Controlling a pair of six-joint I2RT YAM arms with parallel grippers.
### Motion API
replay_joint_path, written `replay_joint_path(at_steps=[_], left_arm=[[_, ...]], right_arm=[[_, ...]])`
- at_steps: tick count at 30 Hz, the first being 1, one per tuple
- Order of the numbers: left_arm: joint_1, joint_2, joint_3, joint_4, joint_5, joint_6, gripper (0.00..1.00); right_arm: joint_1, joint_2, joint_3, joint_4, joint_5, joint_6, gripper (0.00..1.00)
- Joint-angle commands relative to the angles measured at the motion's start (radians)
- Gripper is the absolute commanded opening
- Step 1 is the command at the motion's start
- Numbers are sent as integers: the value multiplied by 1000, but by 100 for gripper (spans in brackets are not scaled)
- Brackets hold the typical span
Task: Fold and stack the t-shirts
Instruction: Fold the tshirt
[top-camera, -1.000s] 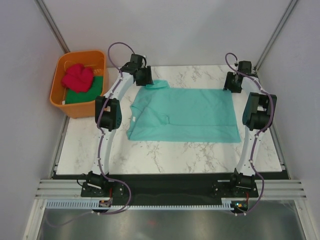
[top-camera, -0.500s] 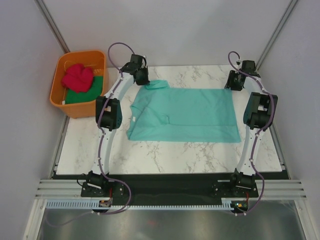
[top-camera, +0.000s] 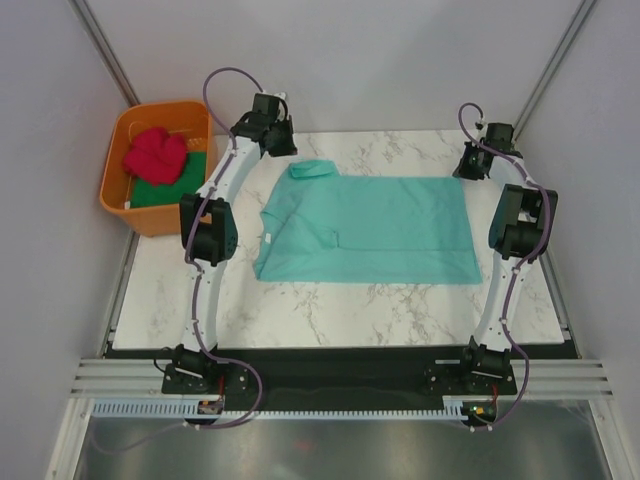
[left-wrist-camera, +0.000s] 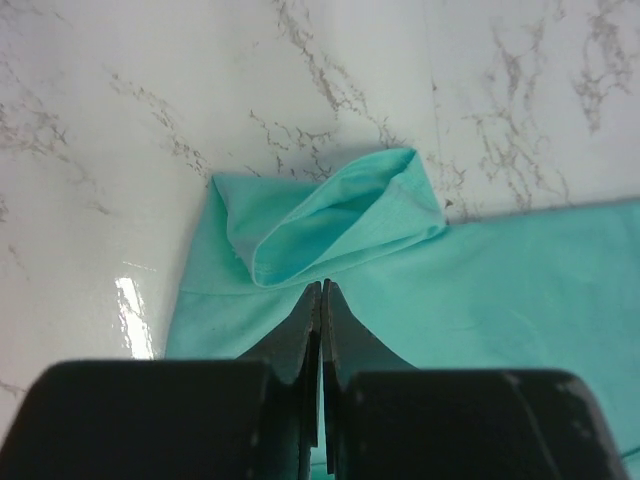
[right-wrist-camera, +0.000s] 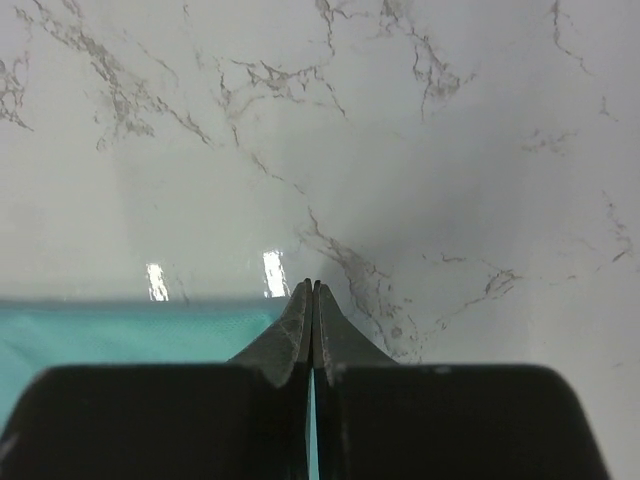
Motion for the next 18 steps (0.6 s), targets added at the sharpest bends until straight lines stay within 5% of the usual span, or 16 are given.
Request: replay_joint_path(at_steps=[1,4,8,18], left_arm=[[4,-107,-22,23,-16,-21,2],[4,-87,-22,26,-2,-12,2],[0,-28,-13,28,-31,10,32],[0,66,10,42,-77,59,45]], right_arm=[[1,-113,-65,103,-25,8,0],[1,-126,-88,123,-39,17,0],[4,-129,-109,124,-51,25,0],[6,-137,-154,143,-33,22,0]])
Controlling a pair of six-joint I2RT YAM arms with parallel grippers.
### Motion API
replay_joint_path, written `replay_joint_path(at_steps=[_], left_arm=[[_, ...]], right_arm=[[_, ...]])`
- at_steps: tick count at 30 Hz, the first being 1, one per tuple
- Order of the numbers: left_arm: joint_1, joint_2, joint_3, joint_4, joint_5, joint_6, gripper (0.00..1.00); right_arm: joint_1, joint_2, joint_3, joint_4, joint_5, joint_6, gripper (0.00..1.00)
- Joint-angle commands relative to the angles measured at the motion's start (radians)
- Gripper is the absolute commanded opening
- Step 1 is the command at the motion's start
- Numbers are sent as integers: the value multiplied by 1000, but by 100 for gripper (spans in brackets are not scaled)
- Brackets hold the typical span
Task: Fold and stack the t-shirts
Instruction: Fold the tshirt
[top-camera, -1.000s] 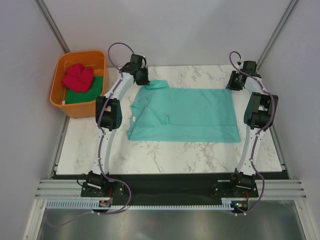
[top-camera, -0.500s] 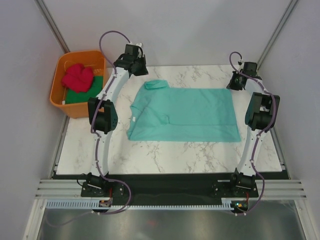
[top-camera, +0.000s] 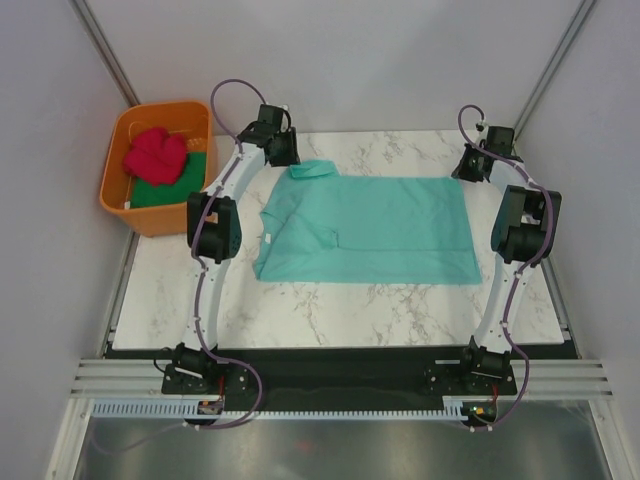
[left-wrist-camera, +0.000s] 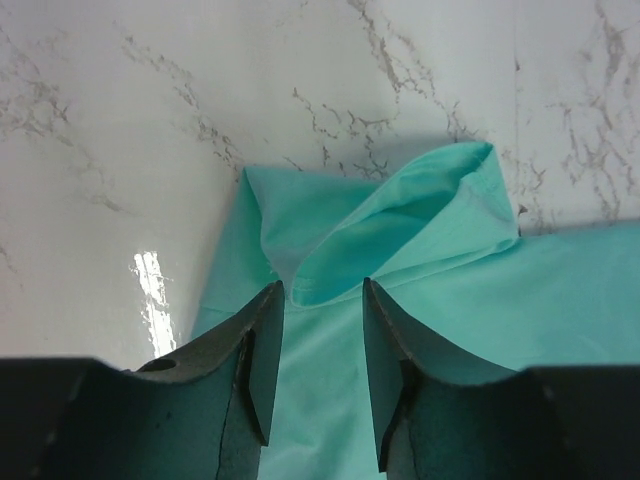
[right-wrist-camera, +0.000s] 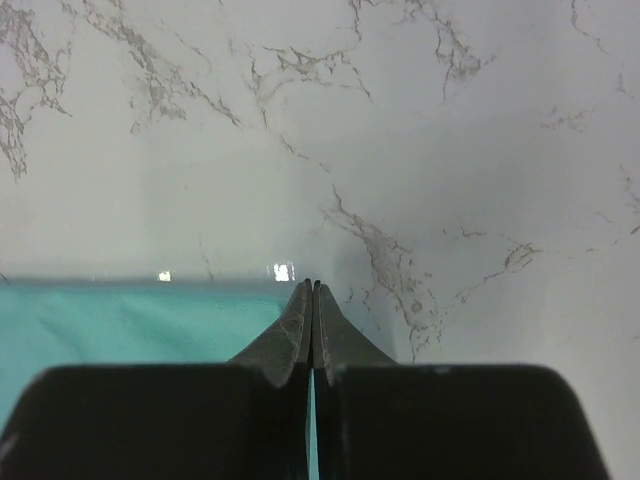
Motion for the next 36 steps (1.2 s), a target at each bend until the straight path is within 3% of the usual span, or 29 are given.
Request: replay_joint_path(at_steps=[1,16,18,19,21,29,36], left_arm=[[0,28,21,19,-28,52,46],[0,123,102,49,-68,46,35],[-2,126,105,50,-75,48,29],[0,122,105,52,-75,46,16],[0,108,92,49,-101,43,2],[-3,-131,-17,50,-56,0,2],[-5,-268,-216,49,-35,-3,2]], right_arm=[[4,-50,-12,39,-4,-1,0],[4,-54,-28,42,8,-7,0],[4,-60,-32,41,14,-12,0],[4,-60,-32,39,16,-14,0],[4,-60,-35,41,21,-15,0],[4,-119,-64,80,53,-3,0],[7,-238,-271,233,76,8,0]])
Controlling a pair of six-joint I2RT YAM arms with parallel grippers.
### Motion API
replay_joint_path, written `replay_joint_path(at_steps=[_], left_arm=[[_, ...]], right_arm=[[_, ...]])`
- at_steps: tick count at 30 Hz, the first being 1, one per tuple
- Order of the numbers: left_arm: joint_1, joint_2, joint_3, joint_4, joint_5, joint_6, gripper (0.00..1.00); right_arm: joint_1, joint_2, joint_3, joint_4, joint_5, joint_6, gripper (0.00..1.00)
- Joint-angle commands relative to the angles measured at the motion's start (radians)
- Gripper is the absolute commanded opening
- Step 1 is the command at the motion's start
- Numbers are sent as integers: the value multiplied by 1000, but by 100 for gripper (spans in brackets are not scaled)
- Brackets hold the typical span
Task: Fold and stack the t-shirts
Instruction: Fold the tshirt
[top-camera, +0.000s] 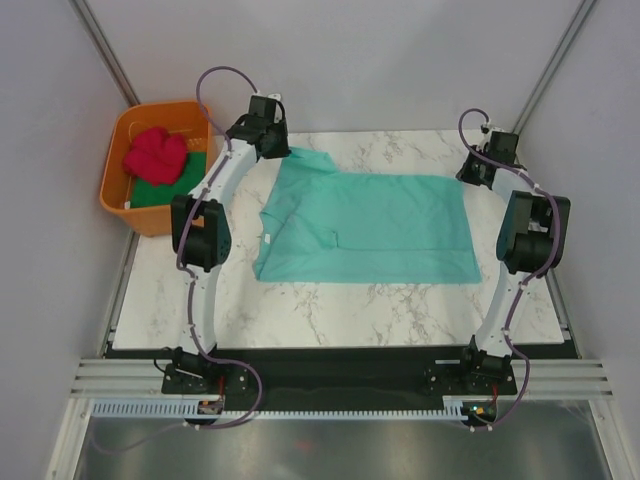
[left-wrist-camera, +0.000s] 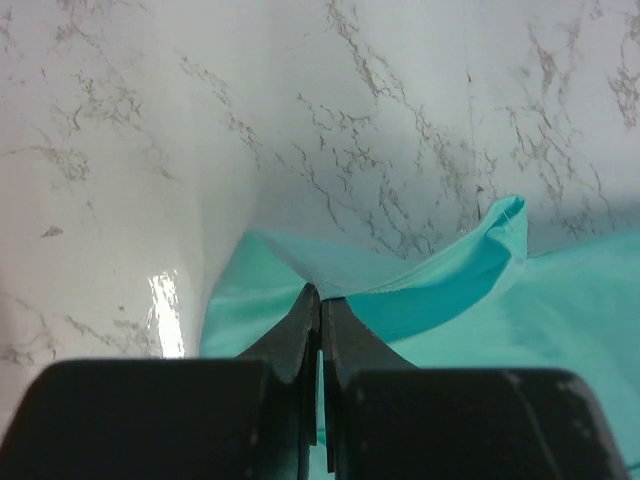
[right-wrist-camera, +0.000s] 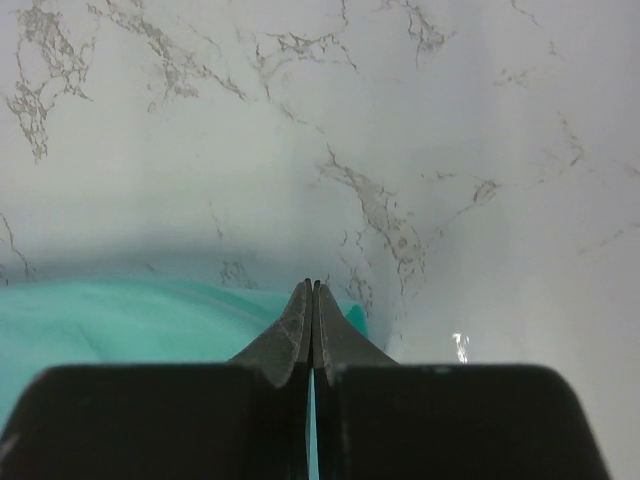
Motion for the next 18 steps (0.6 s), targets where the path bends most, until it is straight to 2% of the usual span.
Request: replay_joint_path(at_steps=[1,5,11,18], left_arm=[[-4,-109,-88,21,22,-22,2],[-4,-194,-183,19,17,-31,2],[-7,-350,-348,19,45,-51,2],[-16,-519,-599,18,71,-78,2]], right_arm=[[4,-97,-79,120,45,1,0],[3,-142,-151,146,135,3,0],[4,-206,-232,147,157,64,0],[3,-353,-412,131,226,105,0]])
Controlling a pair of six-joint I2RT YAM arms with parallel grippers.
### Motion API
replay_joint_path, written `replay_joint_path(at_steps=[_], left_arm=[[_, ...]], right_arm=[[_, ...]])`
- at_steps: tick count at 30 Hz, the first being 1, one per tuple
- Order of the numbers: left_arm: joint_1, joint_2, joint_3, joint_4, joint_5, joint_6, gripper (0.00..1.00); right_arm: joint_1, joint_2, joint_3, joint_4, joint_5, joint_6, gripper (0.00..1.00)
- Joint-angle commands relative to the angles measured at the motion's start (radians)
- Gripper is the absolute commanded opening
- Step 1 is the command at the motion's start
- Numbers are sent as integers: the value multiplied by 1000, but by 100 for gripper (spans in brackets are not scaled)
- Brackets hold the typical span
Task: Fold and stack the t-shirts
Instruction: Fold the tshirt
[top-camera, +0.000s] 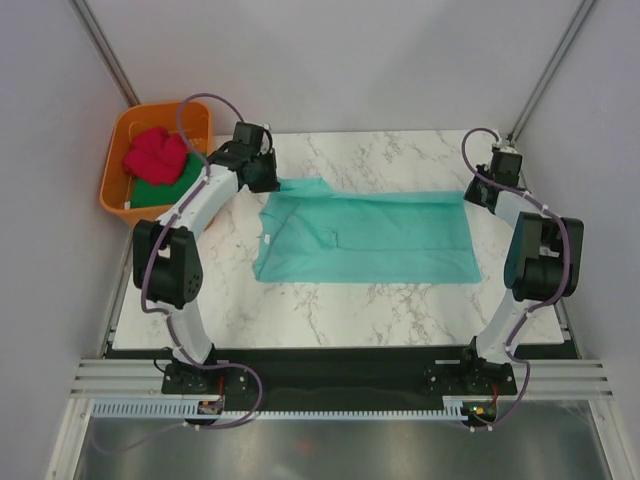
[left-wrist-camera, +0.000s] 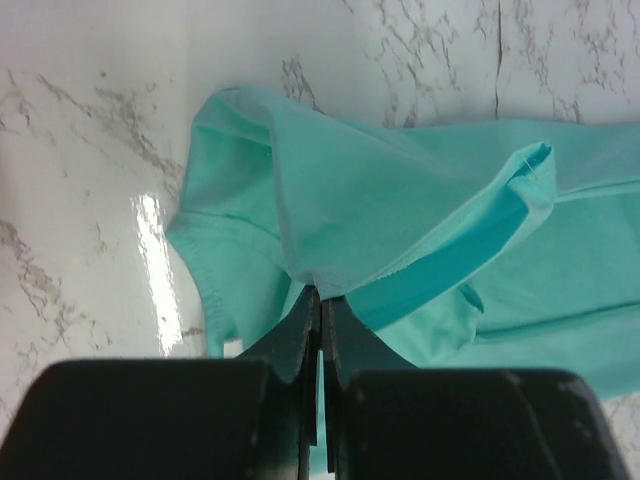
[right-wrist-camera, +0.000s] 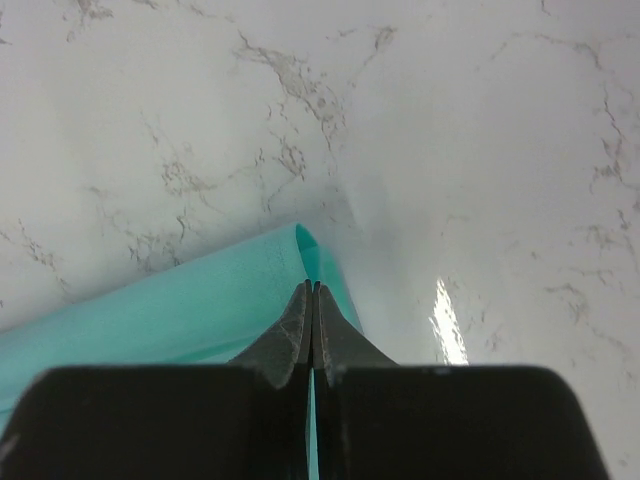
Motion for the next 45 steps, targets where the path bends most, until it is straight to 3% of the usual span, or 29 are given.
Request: replay_joint_path(at_steps=[1,14,41,43,45], left_arm=[[-5,-113,-77,15,40,-36,2],[-21,-218,-342,9,87,-59,2],[-67,-299,-526,-13,55,-70,2],[-88,-293,-531,-22,50,-78,15],[-93,-292,-516,-50,32,-78,33]], right_arm=[[0,-92,-59,8,75,32,0],[0,-186,-196,-100,151,98,0],[0,-267,-323,-130,212,143,3],[0,-276,-313,-167,229,154,10],[0,-287,-258,-224,259,181,24]])
